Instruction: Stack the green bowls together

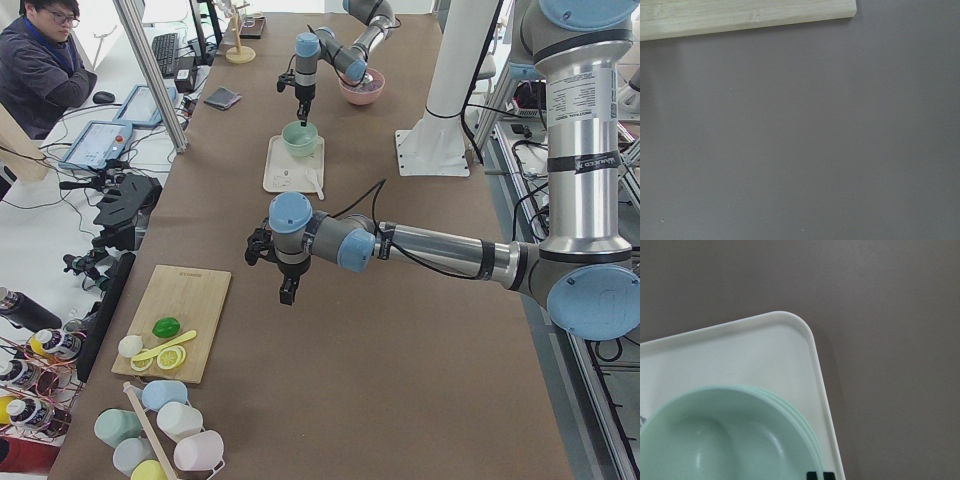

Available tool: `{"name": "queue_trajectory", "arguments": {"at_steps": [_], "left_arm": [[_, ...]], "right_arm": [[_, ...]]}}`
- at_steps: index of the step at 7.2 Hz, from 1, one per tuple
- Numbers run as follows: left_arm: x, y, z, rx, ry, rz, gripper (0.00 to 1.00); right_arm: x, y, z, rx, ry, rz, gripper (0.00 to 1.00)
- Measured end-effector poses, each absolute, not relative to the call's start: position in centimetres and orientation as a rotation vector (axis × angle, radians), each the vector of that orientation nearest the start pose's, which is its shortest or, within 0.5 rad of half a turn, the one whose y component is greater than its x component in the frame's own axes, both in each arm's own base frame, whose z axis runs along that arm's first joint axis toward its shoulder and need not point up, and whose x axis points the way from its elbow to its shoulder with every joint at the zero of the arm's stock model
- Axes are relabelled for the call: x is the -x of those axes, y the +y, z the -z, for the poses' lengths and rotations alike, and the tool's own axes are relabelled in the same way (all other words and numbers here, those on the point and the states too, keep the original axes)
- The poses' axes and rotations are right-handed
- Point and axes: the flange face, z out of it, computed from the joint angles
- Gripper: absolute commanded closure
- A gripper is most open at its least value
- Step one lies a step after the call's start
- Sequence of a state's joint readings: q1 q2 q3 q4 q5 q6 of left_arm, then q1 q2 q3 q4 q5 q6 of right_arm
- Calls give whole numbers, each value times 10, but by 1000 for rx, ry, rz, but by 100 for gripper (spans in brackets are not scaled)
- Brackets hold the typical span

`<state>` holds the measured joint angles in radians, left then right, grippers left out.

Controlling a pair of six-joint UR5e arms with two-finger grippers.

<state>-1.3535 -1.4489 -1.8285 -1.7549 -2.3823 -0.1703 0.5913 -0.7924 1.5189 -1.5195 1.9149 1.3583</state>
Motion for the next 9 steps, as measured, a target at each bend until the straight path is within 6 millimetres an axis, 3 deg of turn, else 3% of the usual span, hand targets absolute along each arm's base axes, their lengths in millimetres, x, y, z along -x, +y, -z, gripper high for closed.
{"name": "queue_trajectory", "arguments": {"at_steps": [1,4,6,7,9], "left_arm": [[-38,-456,-565,-142,848,-174,2],[-38,-456,-565,-142,848,-174,2],[-38,-456,-567,-137,847,-172,2],[-38,-454,-573,-126,845,-167,2],[-36,-447,-604,-61,834,-138,2]], "right_arm": [[550,-489,-202,-2,-841,-221,0],[546,-489,-194,-16,-869,-212,0],[525,-497,-182,-28,-899,-205,0],[505,-512,-188,-38,-898,-192,0],[440,-543,-231,-81,-860,-119,0]]}}
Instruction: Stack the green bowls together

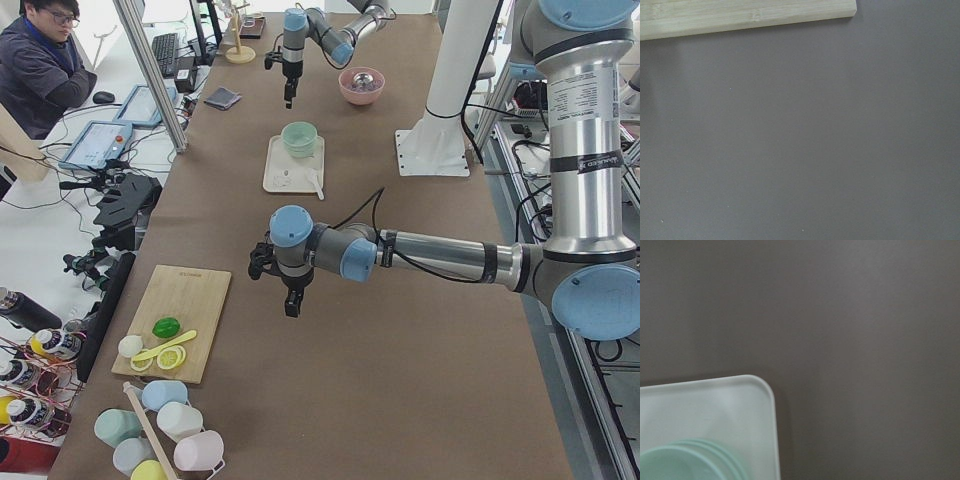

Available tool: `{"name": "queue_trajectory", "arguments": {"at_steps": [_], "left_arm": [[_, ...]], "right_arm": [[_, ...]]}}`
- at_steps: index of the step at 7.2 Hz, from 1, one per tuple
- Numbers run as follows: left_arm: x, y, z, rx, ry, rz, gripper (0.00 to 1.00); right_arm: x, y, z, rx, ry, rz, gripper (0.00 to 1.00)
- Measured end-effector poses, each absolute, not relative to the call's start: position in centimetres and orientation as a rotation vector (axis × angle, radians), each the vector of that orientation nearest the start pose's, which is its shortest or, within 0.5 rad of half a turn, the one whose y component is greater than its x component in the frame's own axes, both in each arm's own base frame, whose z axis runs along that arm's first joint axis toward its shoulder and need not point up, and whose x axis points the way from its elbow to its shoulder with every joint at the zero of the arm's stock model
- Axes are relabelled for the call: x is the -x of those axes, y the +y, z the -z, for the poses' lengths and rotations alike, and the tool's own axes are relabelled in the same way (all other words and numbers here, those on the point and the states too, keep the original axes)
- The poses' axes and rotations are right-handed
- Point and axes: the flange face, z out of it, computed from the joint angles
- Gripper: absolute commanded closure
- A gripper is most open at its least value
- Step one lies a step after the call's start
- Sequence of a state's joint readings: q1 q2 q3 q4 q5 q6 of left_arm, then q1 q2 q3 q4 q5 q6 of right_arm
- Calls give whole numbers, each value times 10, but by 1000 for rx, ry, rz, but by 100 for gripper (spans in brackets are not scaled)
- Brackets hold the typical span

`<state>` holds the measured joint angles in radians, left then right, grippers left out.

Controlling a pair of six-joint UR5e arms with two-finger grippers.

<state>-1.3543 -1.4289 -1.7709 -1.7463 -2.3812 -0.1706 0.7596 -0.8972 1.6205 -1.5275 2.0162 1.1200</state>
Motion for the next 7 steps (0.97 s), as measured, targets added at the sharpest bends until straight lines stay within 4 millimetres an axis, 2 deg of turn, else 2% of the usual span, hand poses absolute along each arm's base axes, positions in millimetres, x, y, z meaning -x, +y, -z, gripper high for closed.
{"name": "queue_trajectory", "arguments": {"at_steps": [2,4,5,6,7], "left_arm": [[-28,-438,-631,3,831,-95,2],[2,-431,-645,33,823,-63,2],[28,-427,-653,33,819,-72,2],[59,-420,-660,33,818,-74,2],[86,-411,-665,25,821,-62,2]], "right_arm": [[345,-556,-273,-123,-792,-25,0],[236,-547,-328,-145,-721,81,0],[177,-538,-368,-133,-713,120,0],[122,-518,-416,-116,-706,160,0],[77,-494,-460,-99,-694,190,0]]}}
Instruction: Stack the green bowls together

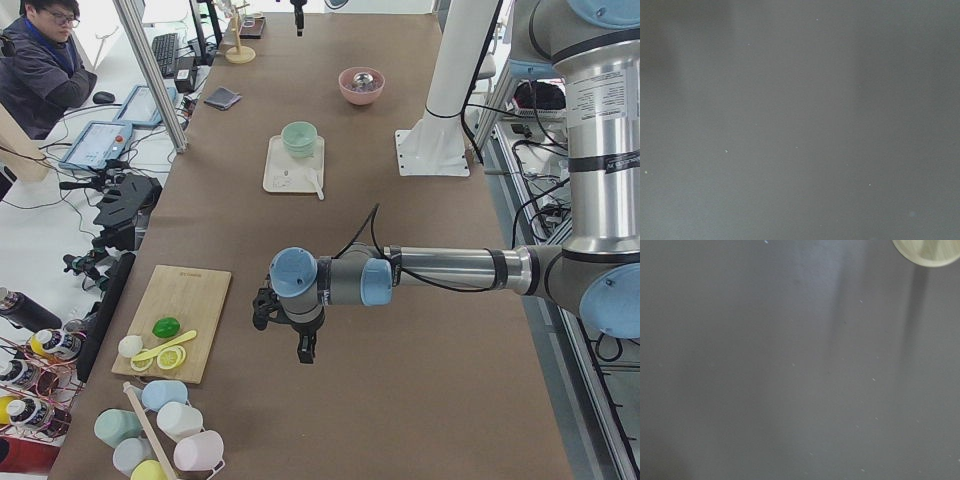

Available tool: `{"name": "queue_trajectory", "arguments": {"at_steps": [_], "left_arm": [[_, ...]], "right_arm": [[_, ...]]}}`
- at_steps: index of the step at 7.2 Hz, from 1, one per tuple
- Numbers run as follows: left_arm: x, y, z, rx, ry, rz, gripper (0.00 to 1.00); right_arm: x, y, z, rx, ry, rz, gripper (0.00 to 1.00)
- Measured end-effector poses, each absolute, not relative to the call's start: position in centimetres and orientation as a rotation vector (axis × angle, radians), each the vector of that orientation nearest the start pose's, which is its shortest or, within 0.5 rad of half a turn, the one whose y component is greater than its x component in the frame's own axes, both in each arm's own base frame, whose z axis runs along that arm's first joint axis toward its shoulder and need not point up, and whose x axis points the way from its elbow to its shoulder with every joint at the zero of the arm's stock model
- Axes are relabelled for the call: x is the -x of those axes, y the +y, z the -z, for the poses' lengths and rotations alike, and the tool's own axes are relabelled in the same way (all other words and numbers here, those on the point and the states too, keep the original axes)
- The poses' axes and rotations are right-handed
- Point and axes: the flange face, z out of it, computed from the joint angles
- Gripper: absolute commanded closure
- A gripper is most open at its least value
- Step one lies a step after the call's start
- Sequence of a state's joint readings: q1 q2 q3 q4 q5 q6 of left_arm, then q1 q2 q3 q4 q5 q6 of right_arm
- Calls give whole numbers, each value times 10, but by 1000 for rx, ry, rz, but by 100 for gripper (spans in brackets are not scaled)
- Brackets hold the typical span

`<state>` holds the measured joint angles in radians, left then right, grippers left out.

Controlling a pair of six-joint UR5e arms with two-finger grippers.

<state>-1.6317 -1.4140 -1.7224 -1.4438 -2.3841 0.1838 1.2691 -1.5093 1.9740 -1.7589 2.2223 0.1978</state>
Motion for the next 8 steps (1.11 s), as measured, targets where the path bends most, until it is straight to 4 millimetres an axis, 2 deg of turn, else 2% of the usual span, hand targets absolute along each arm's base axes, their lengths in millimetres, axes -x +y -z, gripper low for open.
{"name": "queue_trajectory", "arguments": {"at_steps": [2,3,5,6,8], "left_arm": [[117,-396,-673,13,811,-28,2],[122,-387,-677,15,808,-13,2],[125,-378,-680,20,809,7,2],[125,-378,-675,18,807,23,2],[124,-386,-639,-25,795,48,2]], "right_arm": [[4,-452,-525,-87,-671,239,0],[-20,-430,-553,-64,-666,241,0],[-44,-398,-594,1,-666,192,0],[-49,-390,-605,21,-672,173,0],[-54,-383,-611,30,-716,149,0]]}}
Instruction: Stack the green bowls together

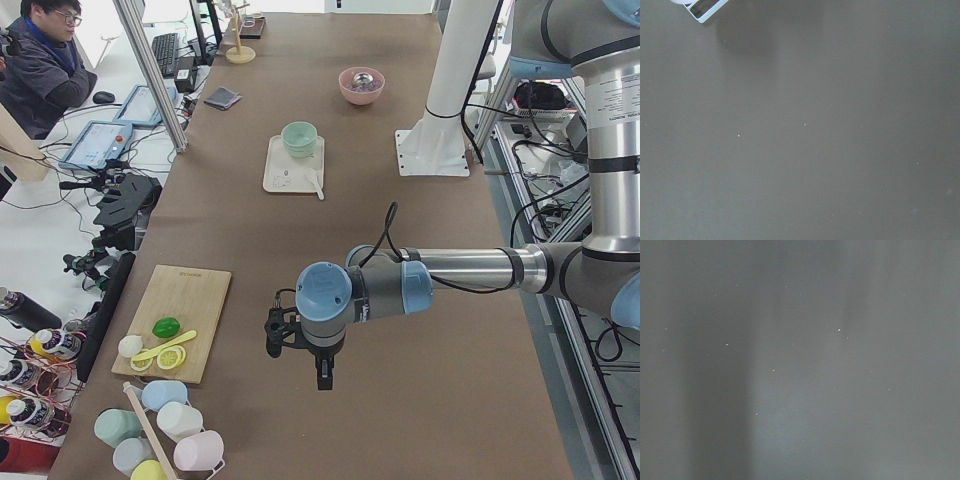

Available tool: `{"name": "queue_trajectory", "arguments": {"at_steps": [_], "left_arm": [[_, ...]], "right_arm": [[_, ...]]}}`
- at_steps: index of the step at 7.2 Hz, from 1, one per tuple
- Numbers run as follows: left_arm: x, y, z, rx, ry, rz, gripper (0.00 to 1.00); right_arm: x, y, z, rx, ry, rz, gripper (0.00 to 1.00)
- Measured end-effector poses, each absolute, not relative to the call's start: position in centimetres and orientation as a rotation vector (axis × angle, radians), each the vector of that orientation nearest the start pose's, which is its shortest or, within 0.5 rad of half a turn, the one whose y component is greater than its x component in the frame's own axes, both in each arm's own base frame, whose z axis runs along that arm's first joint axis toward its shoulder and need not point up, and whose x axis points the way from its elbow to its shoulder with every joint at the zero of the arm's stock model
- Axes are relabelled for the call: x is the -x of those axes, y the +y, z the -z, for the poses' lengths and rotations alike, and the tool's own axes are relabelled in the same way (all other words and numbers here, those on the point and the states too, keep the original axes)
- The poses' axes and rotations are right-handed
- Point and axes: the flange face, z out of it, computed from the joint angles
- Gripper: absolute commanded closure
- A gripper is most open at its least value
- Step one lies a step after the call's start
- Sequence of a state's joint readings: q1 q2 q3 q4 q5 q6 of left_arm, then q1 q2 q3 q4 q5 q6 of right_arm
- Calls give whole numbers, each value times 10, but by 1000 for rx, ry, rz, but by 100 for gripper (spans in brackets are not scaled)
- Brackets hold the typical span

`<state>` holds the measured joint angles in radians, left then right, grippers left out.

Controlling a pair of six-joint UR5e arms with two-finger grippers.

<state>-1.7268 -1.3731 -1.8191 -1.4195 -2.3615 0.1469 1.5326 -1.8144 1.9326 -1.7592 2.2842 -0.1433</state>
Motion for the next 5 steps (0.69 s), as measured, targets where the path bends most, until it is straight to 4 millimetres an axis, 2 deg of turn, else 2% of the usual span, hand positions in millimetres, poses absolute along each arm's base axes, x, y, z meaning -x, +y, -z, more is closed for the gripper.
{"name": "queue_trajectory", "arguments": {"at_steps": [1,2,5], "left_arm": [[122,-389,-625,-50,791,37,2],[119,-391,-620,-60,790,26,2],[117,-393,-617,-69,788,16,2]], "right_arm": [[-54,-382,-610,28,-733,145,0],[-53,-381,-608,25,-741,144,0],[-54,-382,-606,19,-745,145,0]]}}
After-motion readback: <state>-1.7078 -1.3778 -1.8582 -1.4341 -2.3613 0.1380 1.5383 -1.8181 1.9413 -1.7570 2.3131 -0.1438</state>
